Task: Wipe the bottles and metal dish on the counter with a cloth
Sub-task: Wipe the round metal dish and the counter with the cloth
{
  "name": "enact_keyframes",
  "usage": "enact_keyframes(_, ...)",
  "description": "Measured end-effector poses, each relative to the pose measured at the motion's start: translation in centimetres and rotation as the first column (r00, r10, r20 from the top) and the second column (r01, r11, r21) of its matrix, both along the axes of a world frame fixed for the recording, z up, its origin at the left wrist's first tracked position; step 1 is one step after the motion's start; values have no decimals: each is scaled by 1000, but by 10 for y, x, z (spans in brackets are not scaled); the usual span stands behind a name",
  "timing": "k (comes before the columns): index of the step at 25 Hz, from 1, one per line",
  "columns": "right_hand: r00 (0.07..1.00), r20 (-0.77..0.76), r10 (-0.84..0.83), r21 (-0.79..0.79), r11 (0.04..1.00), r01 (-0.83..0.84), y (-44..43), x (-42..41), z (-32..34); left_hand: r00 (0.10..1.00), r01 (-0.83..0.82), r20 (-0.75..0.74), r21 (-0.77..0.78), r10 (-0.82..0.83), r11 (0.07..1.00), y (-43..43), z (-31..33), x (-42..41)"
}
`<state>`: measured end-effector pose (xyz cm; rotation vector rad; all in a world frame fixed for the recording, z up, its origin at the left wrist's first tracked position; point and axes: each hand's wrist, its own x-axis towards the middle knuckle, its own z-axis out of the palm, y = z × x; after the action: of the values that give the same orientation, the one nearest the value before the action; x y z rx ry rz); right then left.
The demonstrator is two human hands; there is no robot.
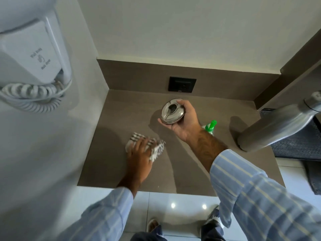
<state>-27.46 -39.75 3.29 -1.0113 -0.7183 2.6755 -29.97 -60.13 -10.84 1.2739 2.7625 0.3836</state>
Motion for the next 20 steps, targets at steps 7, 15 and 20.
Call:
enact_keyframes(7,995,98,26,1,1000,-26,-18,-10,1,939,231,254,24,-230,973,-87,15,128)
enact_keyframes(15,922,385,49,258,953,-159,-26,6,-56,566,-772,775,378,281,510,-28,61,17)
enact_keyframes(20,904,417,100,317,916,-248,-31,6,-84,51,-855,996,81,-74,512,17,47,-44)
